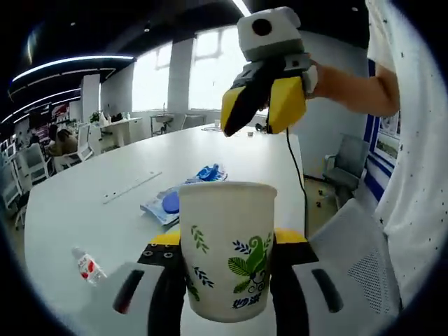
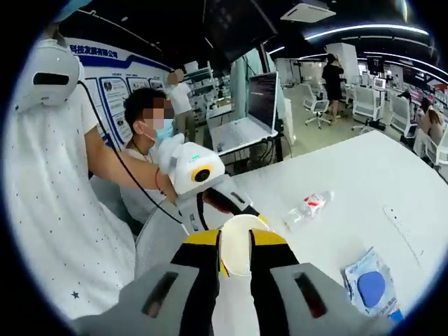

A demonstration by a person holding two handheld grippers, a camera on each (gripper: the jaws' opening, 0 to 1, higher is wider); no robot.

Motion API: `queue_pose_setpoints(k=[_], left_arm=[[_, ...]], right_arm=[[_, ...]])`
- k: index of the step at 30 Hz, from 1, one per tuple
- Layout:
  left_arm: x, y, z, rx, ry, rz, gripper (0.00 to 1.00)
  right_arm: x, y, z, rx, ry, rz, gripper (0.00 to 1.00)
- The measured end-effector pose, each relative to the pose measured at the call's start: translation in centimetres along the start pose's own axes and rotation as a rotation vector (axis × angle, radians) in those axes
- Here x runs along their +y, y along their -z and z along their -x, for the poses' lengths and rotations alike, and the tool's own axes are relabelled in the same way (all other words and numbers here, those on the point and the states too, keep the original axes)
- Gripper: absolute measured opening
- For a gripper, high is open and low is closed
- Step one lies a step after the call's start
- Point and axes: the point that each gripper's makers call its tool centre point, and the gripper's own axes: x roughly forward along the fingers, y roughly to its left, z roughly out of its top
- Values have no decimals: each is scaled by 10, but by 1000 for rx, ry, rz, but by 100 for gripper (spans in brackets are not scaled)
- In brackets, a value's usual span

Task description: Arrange the tabletop items into an orderly group along one side of the table until the central work area is clear of visible clutter.

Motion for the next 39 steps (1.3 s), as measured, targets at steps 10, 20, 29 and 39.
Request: queue_pose_setpoints(k=[10,20,29,39], left_arm=[[5,-24,7,-79,-19,22,46],[1,-30,6,-88,-16,0,46],[0,-34,5,-100,-11,-7,46],[-1,-35,7,-105,-8,-14,46]], right_arm=[[-28,5,10,-42,51,-222,15],[-36,10,14,-35,10,-413,14],[-22,25,2,1,-61,-539,15],[-16,28,-8,-1,-95,-640,8]])
